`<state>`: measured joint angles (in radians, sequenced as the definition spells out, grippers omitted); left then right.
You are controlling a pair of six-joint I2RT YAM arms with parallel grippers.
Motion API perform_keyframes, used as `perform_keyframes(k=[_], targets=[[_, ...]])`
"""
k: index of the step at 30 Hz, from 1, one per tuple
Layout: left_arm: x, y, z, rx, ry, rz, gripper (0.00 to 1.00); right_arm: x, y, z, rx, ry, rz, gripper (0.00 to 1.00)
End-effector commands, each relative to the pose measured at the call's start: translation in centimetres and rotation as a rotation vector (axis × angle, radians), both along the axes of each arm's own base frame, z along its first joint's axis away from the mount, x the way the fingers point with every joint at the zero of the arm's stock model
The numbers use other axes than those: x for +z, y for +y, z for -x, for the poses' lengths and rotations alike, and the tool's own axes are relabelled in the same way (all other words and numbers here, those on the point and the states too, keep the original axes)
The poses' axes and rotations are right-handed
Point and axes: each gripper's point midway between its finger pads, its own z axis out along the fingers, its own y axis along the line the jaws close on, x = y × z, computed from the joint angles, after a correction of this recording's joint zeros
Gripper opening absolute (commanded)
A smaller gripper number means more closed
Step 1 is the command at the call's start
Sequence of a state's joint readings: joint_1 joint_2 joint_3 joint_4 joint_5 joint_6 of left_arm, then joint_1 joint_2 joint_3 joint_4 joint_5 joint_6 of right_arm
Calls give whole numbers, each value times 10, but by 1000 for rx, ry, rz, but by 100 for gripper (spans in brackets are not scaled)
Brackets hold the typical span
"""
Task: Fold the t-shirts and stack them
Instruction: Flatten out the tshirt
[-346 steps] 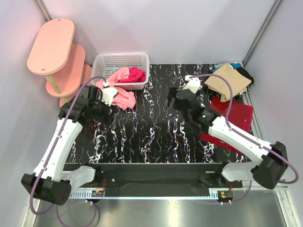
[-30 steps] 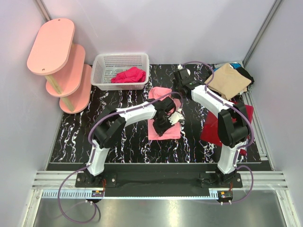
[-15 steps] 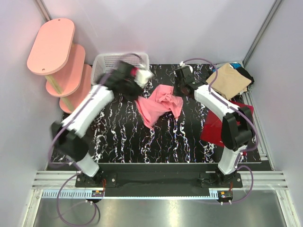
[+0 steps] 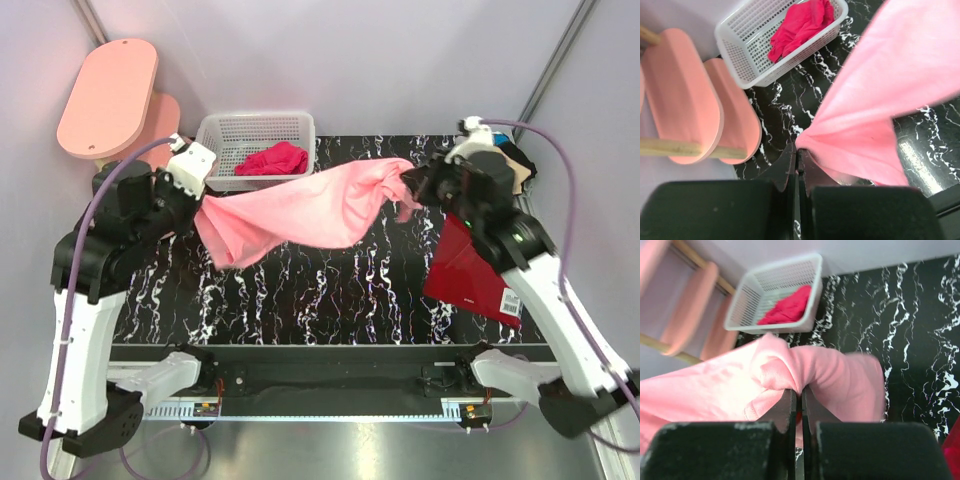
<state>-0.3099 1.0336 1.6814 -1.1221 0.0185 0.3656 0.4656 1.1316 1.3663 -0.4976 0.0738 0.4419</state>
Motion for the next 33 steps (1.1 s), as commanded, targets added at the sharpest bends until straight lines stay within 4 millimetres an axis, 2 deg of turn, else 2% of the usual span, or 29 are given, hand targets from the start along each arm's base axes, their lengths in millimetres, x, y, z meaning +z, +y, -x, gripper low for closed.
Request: perform_keyframes(k=[1, 7, 11, 12, 14, 15, 16, 18, 20, 21, 23, 24, 27, 29, 31, 33], targets=[[15, 18, 22, 40, -52, -25, 0, 27, -11, 48, 60, -61, -40, 4], [5, 18, 47, -1, -39, -13, 0, 17, -12, 87, 117, 55, -94, 3], [-13, 14, 56, -38, 4, -12, 0, -4, -11, 90, 84, 177, -115, 3], [-30, 14, 54, -37, 48, -29, 0, -11, -10, 88, 70, 214, -117, 3], [-45, 15, 52, -38, 72, -46, 0, -36, -2, 81, 52, 328, -126, 0], [-64, 14, 51, -42, 118, -60, 0, -47, 0, 79, 42, 372, -127, 0], [-72, 14, 52, -42, 135, -64, 0, -63, 3, 79, 36, 432, -126, 0], [-87, 17, 55, -41, 160, -81, 0, -75, 3, 82, 36, 465, -120, 0], [-87, 20, 58, -33, 147, -88, 0, -82, -3, 91, 35, 468, -95, 0], [-82, 21, 61, -33, 132, -82, 0, -77, -8, 98, 38, 443, -93, 0], [-76, 19, 69, -48, 134, -61, 0, -80, -20, 110, 20, 453, -63, 0], [-79, 18, 76, -56, 161, -52, 0, -76, -23, 121, 25, 444, -82, 0], [-95, 16, 87, -80, 208, -40, 0, -98, -20, 152, 72, 567, -122, 0], [-113, 19, 89, -68, 246, -53, 0, -107, -19, 160, 71, 613, -138, 0], [-121, 19, 87, -70, 254, -62, 0, -120, -19, 160, 53, 649, -136, 0], [-135, 16, 79, -80, 270, -73, 0, -135, -20, 148, 6, 688, -102, 0]])
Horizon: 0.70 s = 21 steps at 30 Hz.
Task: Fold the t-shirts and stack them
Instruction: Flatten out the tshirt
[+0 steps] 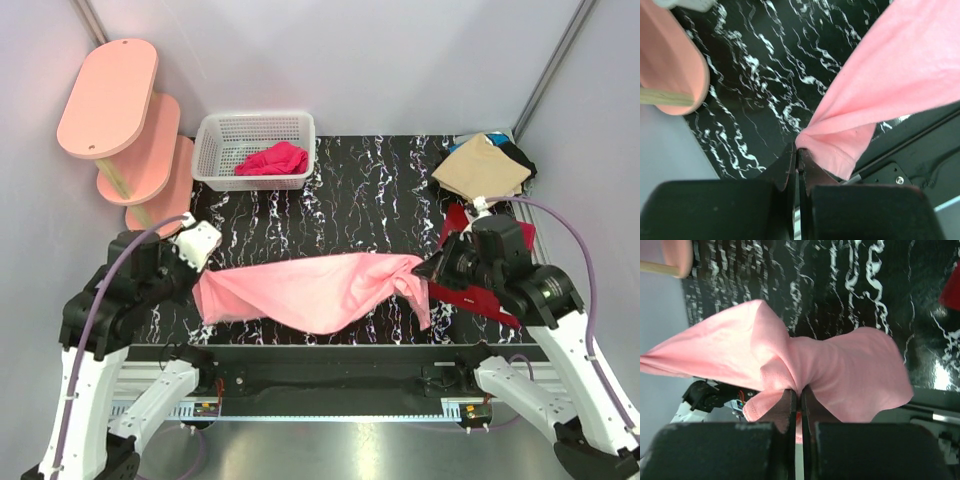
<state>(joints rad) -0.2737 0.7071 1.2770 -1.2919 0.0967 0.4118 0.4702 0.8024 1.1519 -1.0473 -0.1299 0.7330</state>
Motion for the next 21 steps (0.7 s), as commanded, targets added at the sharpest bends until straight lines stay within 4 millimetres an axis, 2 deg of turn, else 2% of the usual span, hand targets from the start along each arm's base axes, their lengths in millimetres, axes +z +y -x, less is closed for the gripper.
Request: perform_keyframes(k=[1, 2, 3, 4, 5, 7, 8, 9, 10, 11, 12, 13, 14, 16, 17, 18, 20, 21], targets=[[-29, -8, -16, -31, 54, -10, 0, -38, 8, -15, -39, 143, 40, 0], [-45, -9, -19, -43, 92, -26, 0, -45, 8, -22, -49, 149, 60, 0], [-48, -12, -29, -51, 81, -24, 0, -61, 6, -38, -86, 166, 114, 0], [-69, -13, -35, -56, 131, -35, 0, -69, 6, -47, -94, 166, 137, 0], [-76, -14, -43, -69, 134, -49, 0, -88, 6, -59, -108, 206, 180, 0], [-91, -12, -67, -58, 146, -34, 0, -101, 11, -84, -121, 200, 190, 0], [-105, -10, -79, -61, 198, -38, 0, -122, 1, -100, -180, 259, 233, 0], [-110, -13, -92, -71, 210, -2, 0, -123, 6, -116, -183, 248, 207, 0], [-113, -1, -105, -25, 224, 19, 0, -130, 4, -126, -200, 261, 212, 1], [-134, 4, -117, -21, 298, 25, 0, -150, 1, -134, -219, 328, 209, 6], [-139, 13, -126, 5, 319, 47, 0, -151, 3, -149, -222, 303, 192, 8], [-143, 17, -135, 17, 330, 50, 0, -158, 0, -157, -237, 313, 203, 8], [-159, 22, -144, 34, 375, 54, 0, -175, -9, -164, -264, 352, 228, 13], [-162, 28, -156, 54, 382, 55, 1, -177, -10, -185, -278, 327, 224, 30], [-164, 29, -161, 68, 382, 56, 4, -179, -8, -198, -274, 316, 222, 35], [-158, 31, -168, 77, 362, 53, 21, -178, -6, -204, -265, 304, 221, 45], [-148, 34, -174, 100, 333, 49, 51, -172, -4, -219, -255, 275, 229, 55], [-137, 36, -176, 108, 299, 38, 66, -170, -3, -223, -250, 267, 231, 68]])
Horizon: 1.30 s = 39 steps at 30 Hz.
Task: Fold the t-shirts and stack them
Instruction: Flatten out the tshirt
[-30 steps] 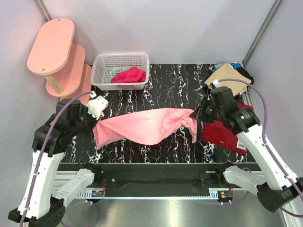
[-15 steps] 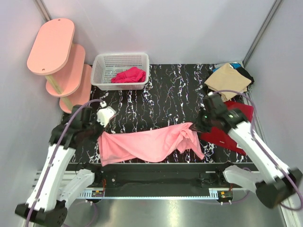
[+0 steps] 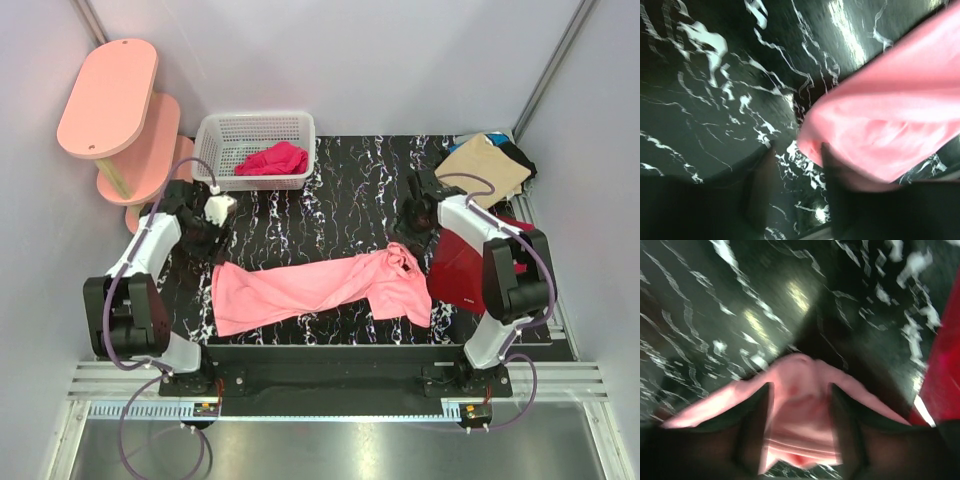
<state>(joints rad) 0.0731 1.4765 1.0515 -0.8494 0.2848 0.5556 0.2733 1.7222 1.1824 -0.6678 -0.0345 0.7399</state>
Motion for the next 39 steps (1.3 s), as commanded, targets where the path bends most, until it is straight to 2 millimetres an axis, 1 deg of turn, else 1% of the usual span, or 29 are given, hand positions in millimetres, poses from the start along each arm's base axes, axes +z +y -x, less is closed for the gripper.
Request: perform_keyframes(k=[1, 2, 3, 4, 5, 6, 7, 8, 9, 10, 11, 12, 13, 14, 15, 16, 17, 19, 20, 22, 23, 25, 26, 28, 29, 32, 34, 37, 39], targets=[[66, 3, -46, -2, -260, -10, 85, 39, 5, -57, 19, -197, 20, 71], [75, 3, -45, -2, -285, -16, 90, 43, 2, -62, 19, -215, 40, 72], [93, 2, -42, -3, -339, -15, 92, 46, 0, -62, 19, -222, 51, 74], [103, 0, -38, -7, -365, -9, 94, 49, -3, -62, 13, -232, 60, 74], [108, -4, -28, -10, -357, 5, 95, 54, -9, -59, 8, -251, 84, 74], [112, -13, -19, -39, -356, 41, 95, 57, -12, -56, 5, -258, 95, 74], [121, -19, -5, -68, -378, 50, 94, 71, -15, -51, 1, -291, 97, 74], [114, -30, 13, -113, -327, 50, 91, 67, -21, -41, -3, -285, 116, 73], [101, -36, 30, -143, -285, 40, 90, 70, -23, -35, -6, -292, 113, 73], [97, -38, 43, -172, -283, 20, 89, 86, -24, -28, -16, -333, 96, 73], [87, -42, 56, -209, -258, -8, 88, 77, -25, -13, -12, -308, 86, 73], [63, -40, 71, -220, -197, -22, 88, 77, -25, -5, -9, -307, 70, 73], [55, -39, 79, -230, -180, -36, 87, 86, -24, 4, -13, -326, 43, 74], [46, -36, 83, -230, -157, -51, 87, 73, -20, 22, 11, -278, 11, 74], [33, -34, 90, -228, -119, -60, 86, 70, -18, 31, 20, -259, -4, 73], [27, -32, 91, -225, -108, -70, 86, 74, -18, 40, 17, -265, -22, 73], [24, -30, 88, -222, -118, -84, 86, 62, -17, 58, 33, -207, -38, 73], [21, -30, 86, -222, -118, -84, 86, 64, -18, 74, 35, -197, -54, 73], [19, -31, 84, -220, -112, -82, 86, 58, -17, 89, 45, -152, -74, 73], [21, -32, 77, -218, -121, -79, 86, 58, -13, 103, 42, -129, -115, 73], [21, -32, 75, -219, -121, -79, 86, 52, -10, 116, 52, -86, -137, 73], [18, -33, 70, -220, -121, -80, 86, 49, -11, 127, 49, -62, -144, 72], [18, -33, 68, -220, -120, -79, 86, 42, -14, 137, 47, -25, -134, 71], [17, -35, 66, -218, -111, -70, 86, 40, -16, 146, 40, -6, -131, 71], [17, -37, 66, -222, -110, -59, 86, 36, -17, 155, 39, 27, -134, 70], [17, -39, 65, -223, -111, -56, 86, 31, -21, 168, 26, 54, -126, 71], [14, -38, 64, -224, -105, -58, 86, 29, -23, 174, 19, 72, -120, 71], [9, -37, 62, -225, -95, -66, 86, 17, -25, 187, 9, 124, -118, 71], [7, -36, 61, -223, -91, -76, 86, 13, -26, 190, -3, 139, -116, 71]])
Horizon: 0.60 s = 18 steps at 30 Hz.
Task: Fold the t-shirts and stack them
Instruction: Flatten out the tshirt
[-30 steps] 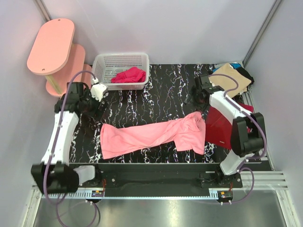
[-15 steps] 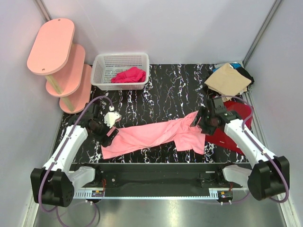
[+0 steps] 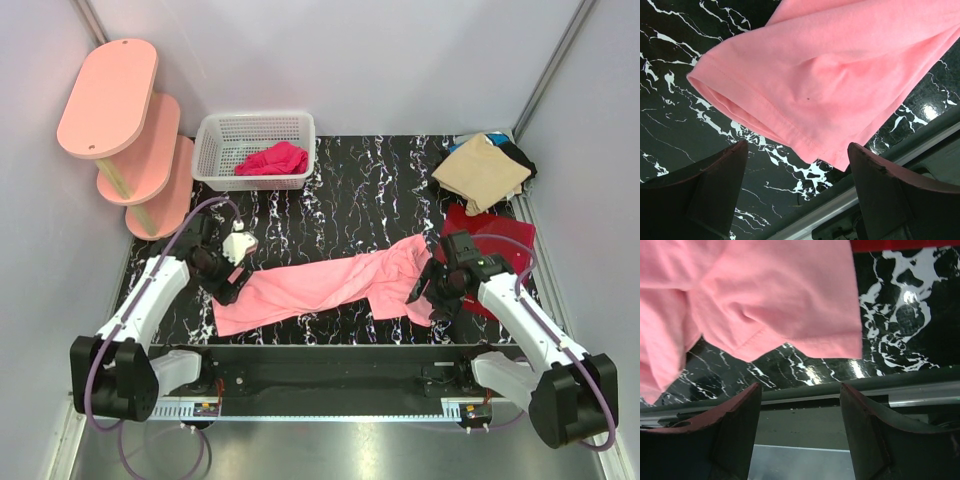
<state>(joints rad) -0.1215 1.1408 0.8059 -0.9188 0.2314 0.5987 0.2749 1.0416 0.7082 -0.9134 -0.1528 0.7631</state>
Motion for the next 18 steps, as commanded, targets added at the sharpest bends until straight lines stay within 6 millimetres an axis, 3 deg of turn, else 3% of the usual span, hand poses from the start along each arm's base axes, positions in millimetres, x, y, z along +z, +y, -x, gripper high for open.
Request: perform_keyframes(k=[1, 11, 18], targets=[[8, -1, -22, -10, -66, -9, 86, -13, -1, 19, -27, 76, 1, 71], [1, -1, -31, 5, -48, -14, 86, -39, -7, 10, -49, 121, 62, 68], [3, -3, -36, 14, -54, -7, 86, -60, -13, -7, -65, 147, 129, 56]])
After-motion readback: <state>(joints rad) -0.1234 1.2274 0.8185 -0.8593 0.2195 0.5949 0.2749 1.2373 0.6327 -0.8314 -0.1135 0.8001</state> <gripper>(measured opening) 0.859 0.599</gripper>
